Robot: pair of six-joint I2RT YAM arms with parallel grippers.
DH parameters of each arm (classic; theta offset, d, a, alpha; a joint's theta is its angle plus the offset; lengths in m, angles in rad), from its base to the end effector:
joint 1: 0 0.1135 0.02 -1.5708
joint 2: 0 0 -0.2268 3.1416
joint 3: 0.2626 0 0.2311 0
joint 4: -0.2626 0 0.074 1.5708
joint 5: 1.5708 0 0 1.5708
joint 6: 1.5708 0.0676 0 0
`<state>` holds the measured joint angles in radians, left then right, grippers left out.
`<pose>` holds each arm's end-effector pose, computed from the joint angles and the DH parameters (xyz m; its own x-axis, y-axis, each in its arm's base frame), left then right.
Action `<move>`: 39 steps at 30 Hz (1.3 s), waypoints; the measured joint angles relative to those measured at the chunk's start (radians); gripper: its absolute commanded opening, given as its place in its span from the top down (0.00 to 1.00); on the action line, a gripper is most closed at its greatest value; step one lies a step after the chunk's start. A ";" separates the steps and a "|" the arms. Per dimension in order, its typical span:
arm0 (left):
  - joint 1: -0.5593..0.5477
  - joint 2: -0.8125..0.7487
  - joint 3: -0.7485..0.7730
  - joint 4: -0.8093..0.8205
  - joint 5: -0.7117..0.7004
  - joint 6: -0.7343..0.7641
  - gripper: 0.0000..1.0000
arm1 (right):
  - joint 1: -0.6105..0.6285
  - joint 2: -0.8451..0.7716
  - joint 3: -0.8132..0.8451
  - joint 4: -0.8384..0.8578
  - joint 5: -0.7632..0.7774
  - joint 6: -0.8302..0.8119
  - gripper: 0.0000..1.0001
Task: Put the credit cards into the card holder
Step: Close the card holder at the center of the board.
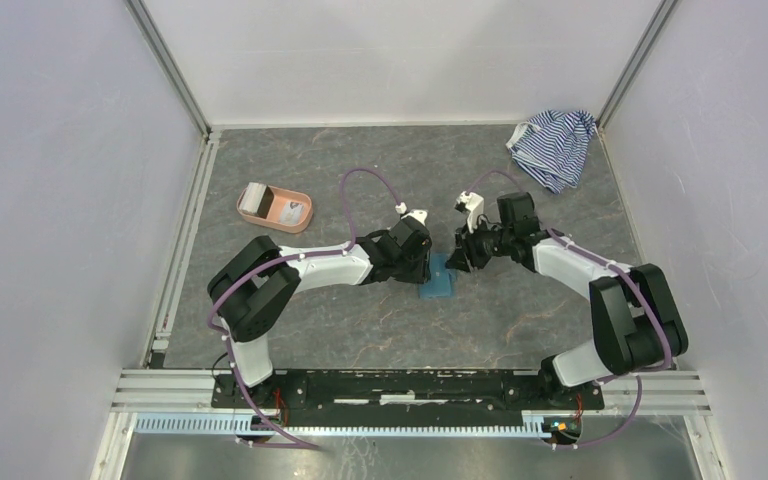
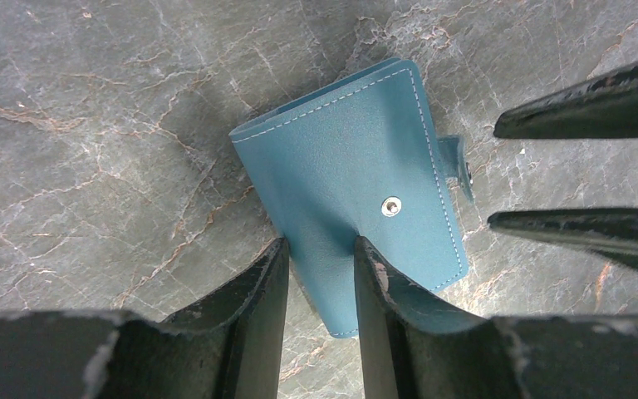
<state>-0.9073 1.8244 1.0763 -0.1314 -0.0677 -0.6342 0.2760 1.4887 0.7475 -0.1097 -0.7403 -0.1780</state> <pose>0.2324 -0.2898 0.1162 -0.8322 0.1047 -0.5444 0.3307 0.8820 -0.3358 0.2649 0.1224 0.1399 -0.6006 -0.3060 -0.7387 -0.7472 0.5436 0.3824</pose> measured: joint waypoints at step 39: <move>0.000 0.004 0.005 -0.001 0.001 0.000 0.61 | 0.130 -0.054 -0.039 0.012 0.313 0.077 1.00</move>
<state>-0.9077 1.8282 1.0817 -0.1326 -0.0669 -0.6346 0.4061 1.4349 0.7090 -0.0978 -0.4274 -0.1005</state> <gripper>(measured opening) 0.400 0.057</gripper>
